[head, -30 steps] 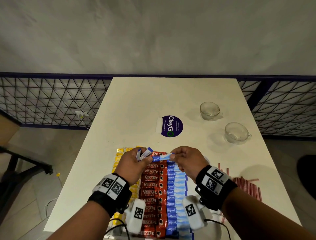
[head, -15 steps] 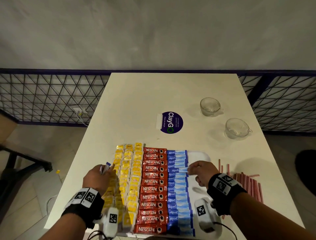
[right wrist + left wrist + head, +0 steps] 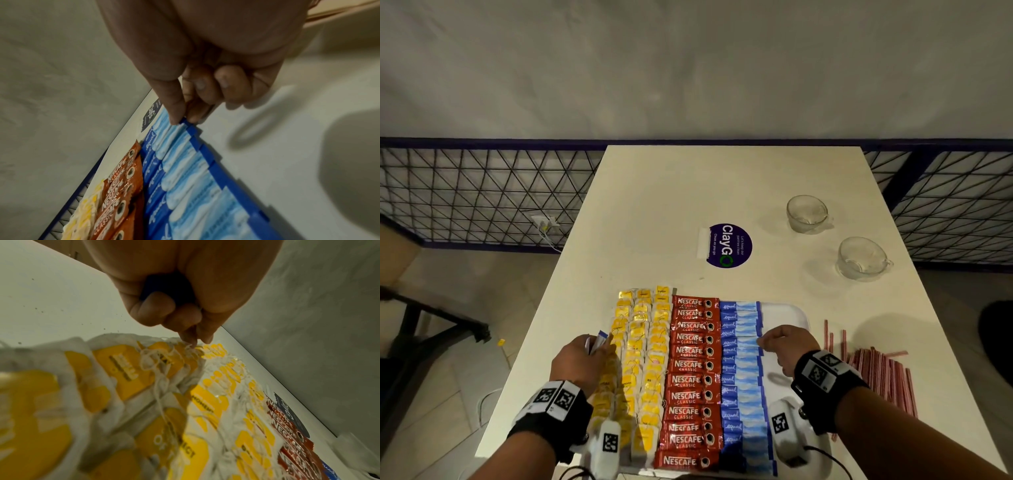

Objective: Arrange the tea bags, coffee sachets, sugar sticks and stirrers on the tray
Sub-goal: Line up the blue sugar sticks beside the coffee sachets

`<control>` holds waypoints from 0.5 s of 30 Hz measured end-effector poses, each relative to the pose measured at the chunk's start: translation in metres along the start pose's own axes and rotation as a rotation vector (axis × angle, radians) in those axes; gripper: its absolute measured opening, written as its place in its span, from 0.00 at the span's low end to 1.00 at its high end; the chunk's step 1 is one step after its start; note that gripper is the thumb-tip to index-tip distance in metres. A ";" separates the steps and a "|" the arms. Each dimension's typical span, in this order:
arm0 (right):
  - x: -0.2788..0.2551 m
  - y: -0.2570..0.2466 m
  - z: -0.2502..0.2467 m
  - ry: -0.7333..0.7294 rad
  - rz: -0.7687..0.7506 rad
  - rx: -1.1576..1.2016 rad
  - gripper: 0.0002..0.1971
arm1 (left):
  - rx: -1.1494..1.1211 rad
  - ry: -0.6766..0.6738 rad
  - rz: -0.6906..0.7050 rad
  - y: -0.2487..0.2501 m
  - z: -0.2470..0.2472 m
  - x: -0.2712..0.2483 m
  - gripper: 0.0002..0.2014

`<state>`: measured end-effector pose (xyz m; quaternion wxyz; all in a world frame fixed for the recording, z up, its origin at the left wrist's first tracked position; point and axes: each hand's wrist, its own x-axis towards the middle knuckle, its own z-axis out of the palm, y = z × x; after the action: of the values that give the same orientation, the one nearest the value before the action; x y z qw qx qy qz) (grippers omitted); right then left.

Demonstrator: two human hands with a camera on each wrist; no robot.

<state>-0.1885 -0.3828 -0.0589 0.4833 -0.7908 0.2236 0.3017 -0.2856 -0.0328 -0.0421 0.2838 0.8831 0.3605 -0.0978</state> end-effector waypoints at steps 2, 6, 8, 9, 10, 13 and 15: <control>0.004 0.001 0.001 0.003 -0.015 0.004 0.03 | -0.001 0.010 0.000 0.000 0.001 0.000 0.10; 0.010 0.004 0.001 0.013 -0.042 -0.009 0.04 | 0.016 0.019 0.006 -0.001 0.004 0.001 0.10; 0.012 0.006 0.001 0.006 -0.039 -0.027 0.02 | 0.008 0.011 -0.002 -0.001 0.005 0.001 0.10; 0.012 0.006 0.001 0.005 -0.037 -0.033 0.03 | 0.001 0.013 -0.001 -0.001 0.005 0.001 0.10; 0.010 0.005 0.001 0.011 -0.039 -0.038 0.03 | 0.000 0.015 -0.001 -0.001 0.005 0.000 0.10; 0.000 -0.003 -0.003 0.083 -0.084 -0.138 0.10 | -0.023 0.044 0.004 0.002 -0.003 -0.004 0.11; -0.009 -0.015 -0.005 0.166 -0.147 -0.248 0.14 | -0.128 0.067 0.022 0.011 -0.013 -0.009 0.14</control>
<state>-0.1841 -0.3798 -0.0410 0.3824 -0.8809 0.1655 0.2244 -0.2849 -0.0372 -0.0231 0.3286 0.8698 0.3657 -0.0420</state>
